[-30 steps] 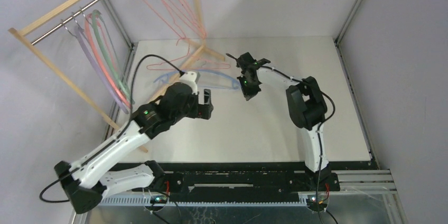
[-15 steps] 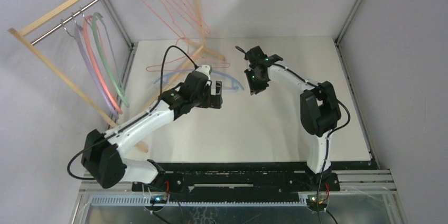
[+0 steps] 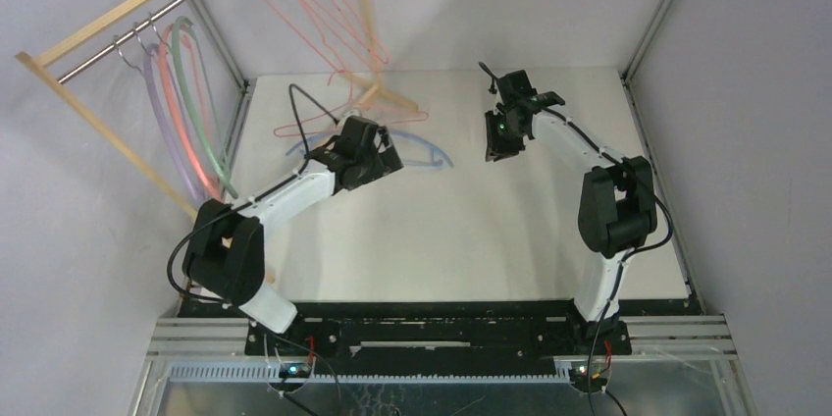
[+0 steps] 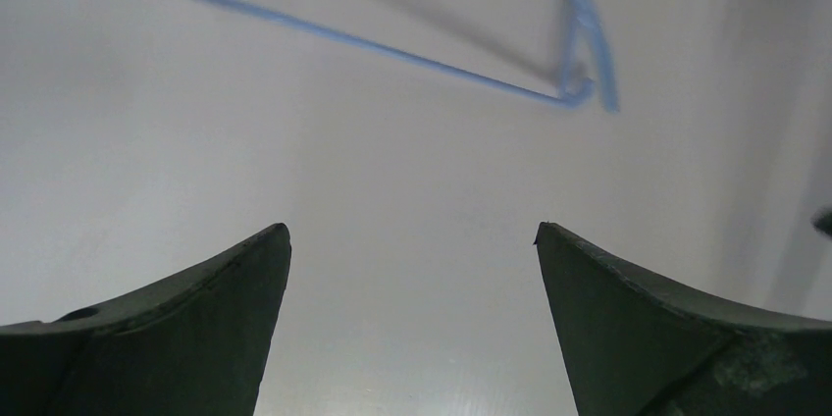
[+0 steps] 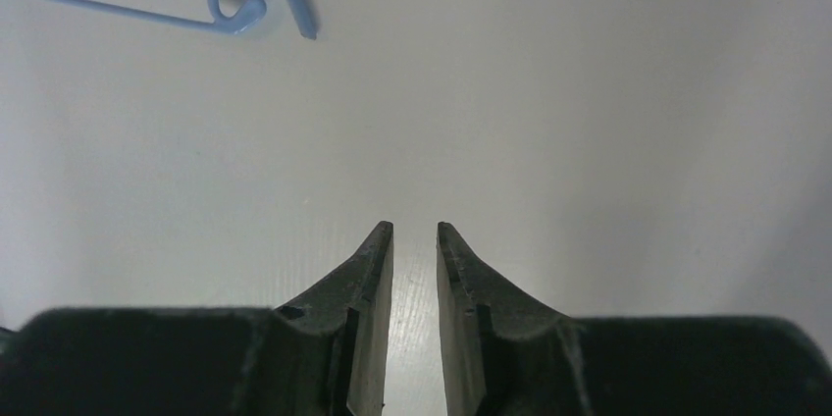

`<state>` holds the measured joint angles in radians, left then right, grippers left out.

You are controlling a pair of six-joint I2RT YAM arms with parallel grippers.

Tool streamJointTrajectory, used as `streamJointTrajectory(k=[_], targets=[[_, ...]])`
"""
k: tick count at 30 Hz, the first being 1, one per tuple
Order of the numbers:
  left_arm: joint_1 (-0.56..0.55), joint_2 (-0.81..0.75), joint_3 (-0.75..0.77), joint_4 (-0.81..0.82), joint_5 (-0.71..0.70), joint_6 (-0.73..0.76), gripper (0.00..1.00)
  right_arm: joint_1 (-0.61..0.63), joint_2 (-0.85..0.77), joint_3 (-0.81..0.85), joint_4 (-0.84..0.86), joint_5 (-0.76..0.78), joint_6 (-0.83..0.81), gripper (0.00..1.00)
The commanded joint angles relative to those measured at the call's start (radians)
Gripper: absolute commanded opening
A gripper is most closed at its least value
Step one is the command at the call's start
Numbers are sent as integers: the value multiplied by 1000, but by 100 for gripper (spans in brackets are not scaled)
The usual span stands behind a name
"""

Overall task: Organize the hangers
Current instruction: Pick up the hanger at the center of the board.

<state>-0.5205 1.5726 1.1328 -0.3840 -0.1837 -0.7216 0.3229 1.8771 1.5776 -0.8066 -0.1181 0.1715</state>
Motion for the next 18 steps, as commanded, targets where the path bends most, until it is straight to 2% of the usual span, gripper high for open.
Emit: streamJointTrajectory(k=[1, 6, 10, 18], targets=[[69, -46, -95, 84, -63, -213, 100, -22, -37, -20, 42, -68, 30, 29], [83, -12, -106, 105, -116, -335, 100, -36, -15, -6, 41, -91, 41, 28], [89, 17, -128, 242, -144, -402, 100, -38, -1, 3, 31, -108, 43, 26], [133, 110, -139, 299, -117, -520, 100, -52, -5, -25, 40, -126, 49, 25]])
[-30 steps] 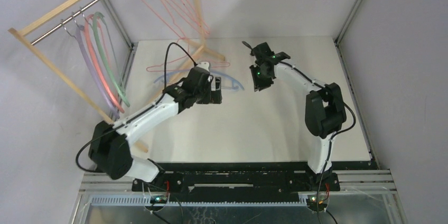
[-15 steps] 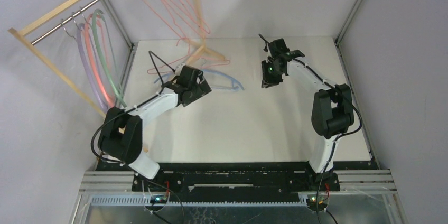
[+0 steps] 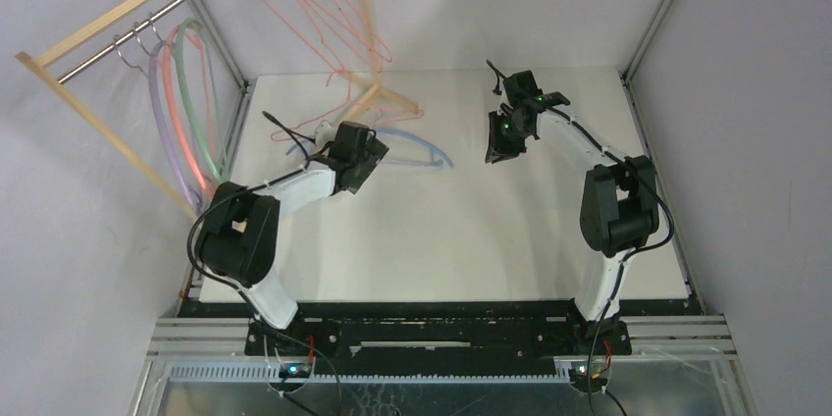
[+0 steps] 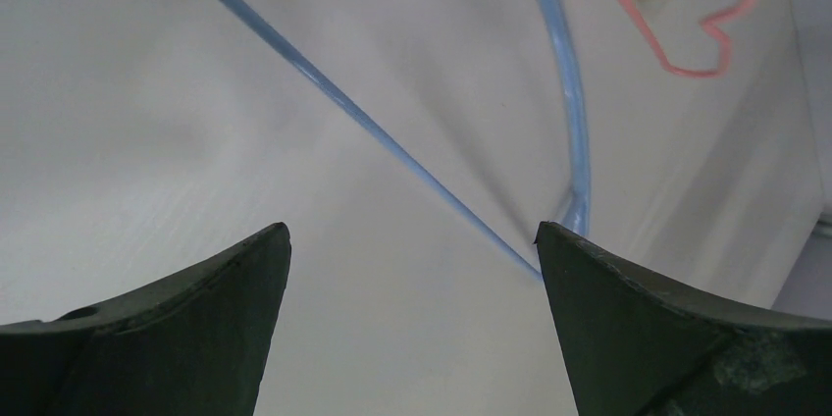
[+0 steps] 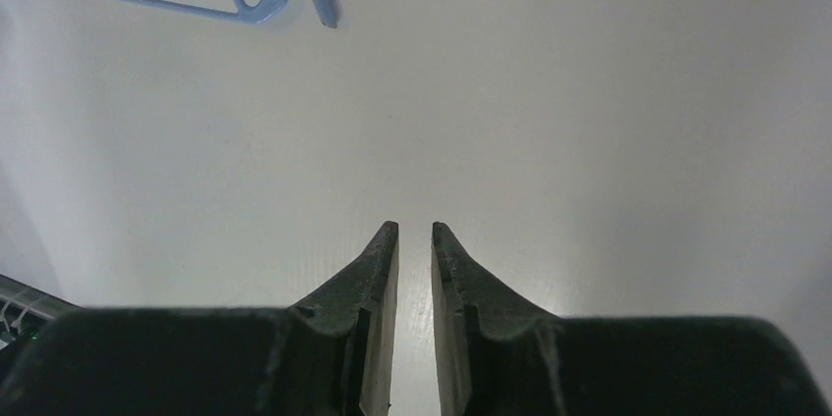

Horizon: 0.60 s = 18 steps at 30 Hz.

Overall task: Organize the hangers
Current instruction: Pick up the hanger at the center of the board.

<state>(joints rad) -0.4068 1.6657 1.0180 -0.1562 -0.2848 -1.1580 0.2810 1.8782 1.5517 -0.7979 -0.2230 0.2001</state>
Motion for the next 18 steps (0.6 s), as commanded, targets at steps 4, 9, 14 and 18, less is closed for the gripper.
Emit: streamJointTrajectory(k=[4, 9, 14, 18], targets=[[25, 31, -37, 76, -27, -90, 100, -22, -2, 4, 34, -30, 24, 25], [36, 56, -47, 113, -38, -140, 100, -29, 18, 8, 32, -50, 30, 24], [42, 103, -12, 113, -43, -156, 100, -31, 28, 9, 33, -55, 31, 23], [48, 160, 83, 60, -22, -62, 99, -32, 33, 3, 35, -60, 30, 23]])
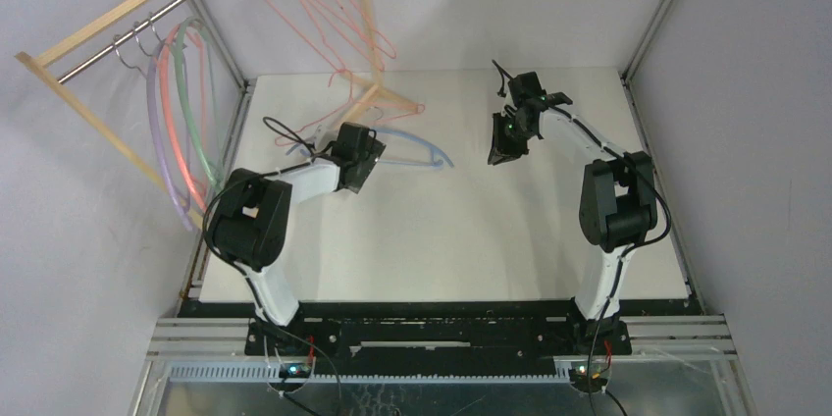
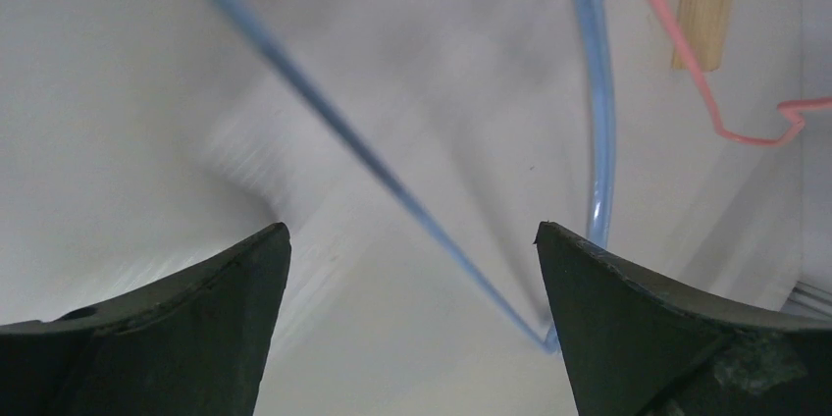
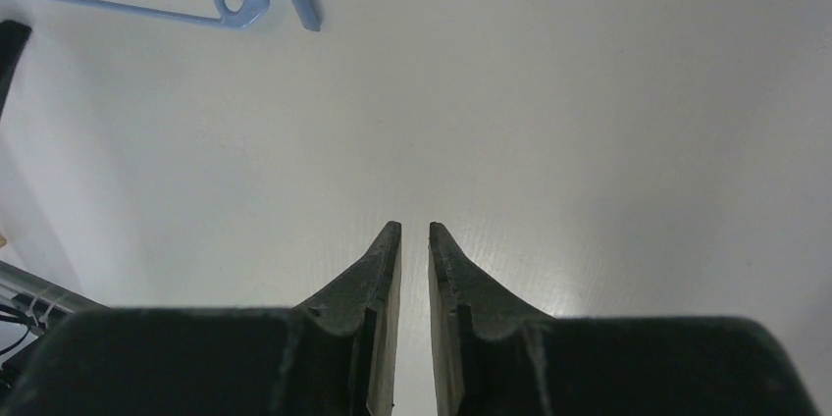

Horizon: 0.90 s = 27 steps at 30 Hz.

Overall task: Organize the hangers
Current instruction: Pick up the hanger at the center of the board.

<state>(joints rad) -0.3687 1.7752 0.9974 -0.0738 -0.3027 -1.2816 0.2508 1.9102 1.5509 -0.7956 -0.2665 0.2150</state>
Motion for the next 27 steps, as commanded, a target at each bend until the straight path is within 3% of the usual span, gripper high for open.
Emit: streamJointTrajectory(k=[1, 7, 14, 18, 21, 24, 27], targets=[[11, 61, 124, -34, -9, 78, 99, -2, 3, 2, 33, -18, 15, 23], [43, 76, 137, -39, -22, 43, 87, -5, 17, 6, 33, -26, 17, 21], [70, 76, 117, -30, -17, 56, 49, -8, 30, 6, 31, -34, 17, 20], [70, 79, 113, -27, -16, 63, 54, -8, 35, 6, 32, -44, 17, 18], [70, 82, 113, -20, -13, 70, 52, -8, 38, 5, 32, -50, 17, 16], [70, 83, 114, -7, -16, 85, 33, -8, 40, 6, 32, -56, 17, 15], [70, 78, 118, -1, -25, 108, 3, -7, 37, 6, 33, -59, 17, 14]])
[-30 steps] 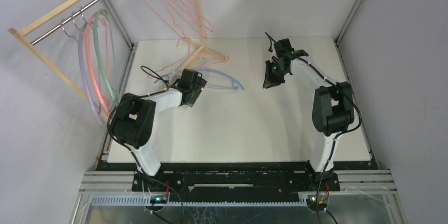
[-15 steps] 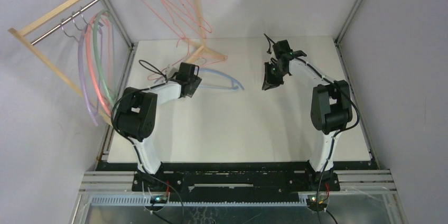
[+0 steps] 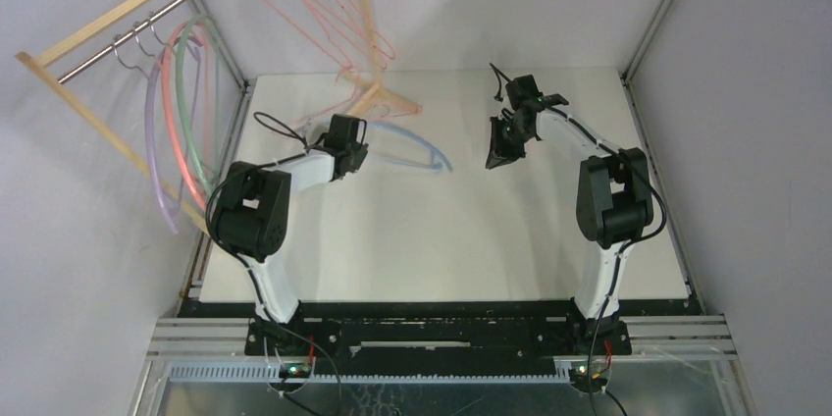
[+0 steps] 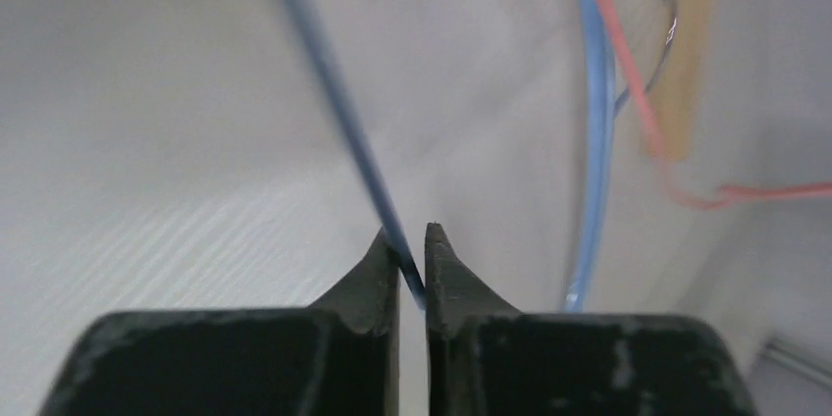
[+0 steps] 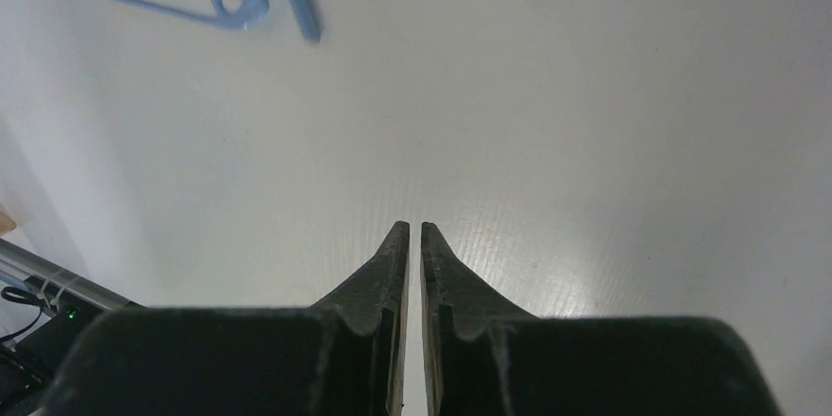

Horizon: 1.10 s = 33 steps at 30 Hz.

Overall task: Organize the hangers
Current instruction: Pick up the hanger at the center of the board.

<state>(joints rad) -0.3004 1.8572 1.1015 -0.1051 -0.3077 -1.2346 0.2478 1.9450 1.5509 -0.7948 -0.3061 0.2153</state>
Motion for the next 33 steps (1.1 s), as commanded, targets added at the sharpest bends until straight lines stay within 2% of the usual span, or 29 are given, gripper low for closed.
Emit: streamJointTrajectory(k=[1, 8, 17, 22, 27, 33], targets=[[1, -8, 14, 30, -22, 68, 1, -4, 1, 6, 32, -20, 17, 14], [0, -87, -10, 20, 31, 160, 0, 4, -9, 9, 37, -35, 18, 12], [-4, -249, -190, 7, 178, 215, 0, 65, 6, 75, 25, -65, 12, 11], [-7, -322, -307, 19, 243, 259, 0, 103, 3, 75, 50, -142, 12, 12], [-9, -378, -352, 51, 314, 265, 0, 151, 29, 65, 116, -301, 46, 17], [-11, -440, -348, 43, 384, 269, 0, 232, 82, 60, 155, -332, 37, 27]])
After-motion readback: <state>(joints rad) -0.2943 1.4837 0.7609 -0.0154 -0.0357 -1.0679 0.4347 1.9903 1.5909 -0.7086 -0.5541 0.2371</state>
